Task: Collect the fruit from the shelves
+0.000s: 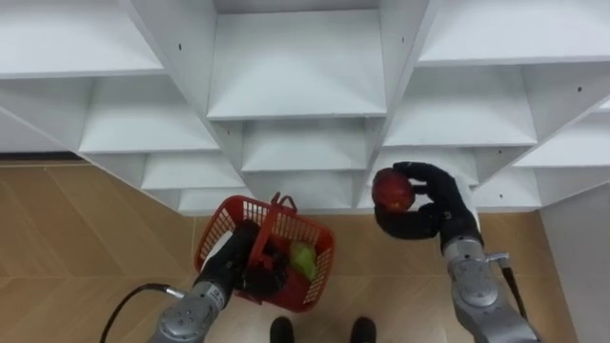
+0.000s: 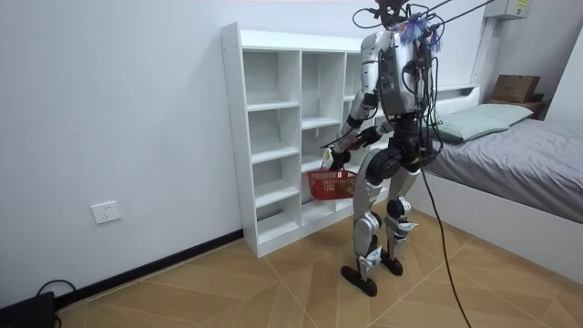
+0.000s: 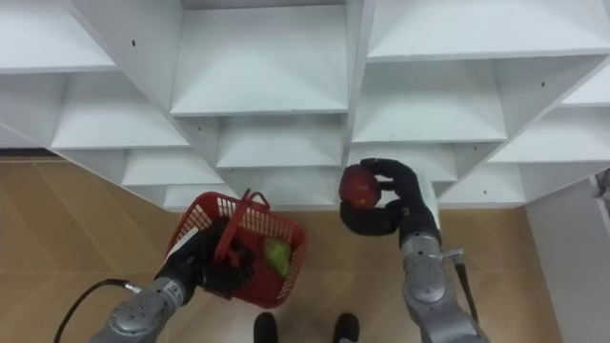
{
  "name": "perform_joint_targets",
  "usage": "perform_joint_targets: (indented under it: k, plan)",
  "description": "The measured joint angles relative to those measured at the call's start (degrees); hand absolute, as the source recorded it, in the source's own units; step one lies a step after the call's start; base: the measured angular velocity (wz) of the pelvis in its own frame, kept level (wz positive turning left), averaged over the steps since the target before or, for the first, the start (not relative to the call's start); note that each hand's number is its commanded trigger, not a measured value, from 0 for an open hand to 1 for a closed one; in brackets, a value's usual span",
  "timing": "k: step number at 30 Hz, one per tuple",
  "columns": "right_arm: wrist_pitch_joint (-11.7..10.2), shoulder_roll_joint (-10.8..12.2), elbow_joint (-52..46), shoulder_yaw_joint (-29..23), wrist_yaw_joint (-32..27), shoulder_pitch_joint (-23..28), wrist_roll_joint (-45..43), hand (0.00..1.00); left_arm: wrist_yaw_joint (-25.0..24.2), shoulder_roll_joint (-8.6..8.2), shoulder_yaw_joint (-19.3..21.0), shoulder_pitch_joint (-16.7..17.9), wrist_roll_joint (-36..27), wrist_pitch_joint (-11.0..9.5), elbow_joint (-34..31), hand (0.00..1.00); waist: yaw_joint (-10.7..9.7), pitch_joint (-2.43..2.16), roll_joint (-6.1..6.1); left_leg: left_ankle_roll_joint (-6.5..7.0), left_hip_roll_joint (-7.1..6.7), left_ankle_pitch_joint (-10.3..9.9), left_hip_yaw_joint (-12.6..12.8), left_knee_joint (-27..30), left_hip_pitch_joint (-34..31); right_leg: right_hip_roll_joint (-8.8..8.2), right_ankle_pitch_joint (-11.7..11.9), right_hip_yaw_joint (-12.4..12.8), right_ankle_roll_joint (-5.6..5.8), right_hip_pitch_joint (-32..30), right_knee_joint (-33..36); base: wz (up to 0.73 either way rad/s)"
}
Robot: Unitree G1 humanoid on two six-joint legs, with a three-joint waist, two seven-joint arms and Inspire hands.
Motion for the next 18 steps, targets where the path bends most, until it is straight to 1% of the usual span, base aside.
perform_joint_targets:
  k: [4,8,11,12,18]
  plan:
    - [0.1,1.3,-3.3,0.2,2.8,2.1,-0.6,1.0,0.2,-0.38,0.1,0.4,-2.0,0.0,-0.1,1.0,-0.6,-0.09,0.15,-0.07,0.21,0.0,0.5,-0.1,0.6,0.25,0.2,0.7,-0.09,0.3,-0.1,-0.07]
    - [0.5,1.3,-4.3,1.9,4.8,3.0,-0.9,1.0,0.4,-0.47,0.0,0.6,-2.1,0.0,-0.2,1.0,-1.4,-0.1,0.22,-0.13,0.25,0.1,0.6,-0.5,1.0,0.37,0.5,0.8,-0.02,0.9,-0.9,-0.02]
    - [0.6,1.1,-4.6,2.7,5.9,4.8,-0.9,1.0,0.3,-0.35,0.0,0.9,-2.0,-0.1,-1.3,1.0,-1.3,-0.09,0.23,-0.13,0.29,0.1,0.6,-0.5,0.9,0.49,0.8,0.8,0.02,0.9,-1.5,-0.01]
    - [1.0,0.9,-4.6,3.4,6.6,5.2,-1.0,1.0,0.4,-0.3,0.0,0.9,-2.0,-0.2,-1.3,1.0,-1.3,-0.09,0.23,-0.13,0.29,0.1,0.6,-0.6,0.9,0.58,1.0,1.0,0.05,1.0,-1.9,-0.06]
    - [1.9,0.9,-5.0,4.4,9.4,5.6,-2.6,1.0,0.7,-0.33,-0.5,1.0,-2.5,-0.5,-1.3,1.0,-1.3,-0.02,0.34,-0.18,0.3,0.0,0.6,-0.9,0.8,0.79,1.2,1.4,0.08,0.9,-2.2,-0.02]
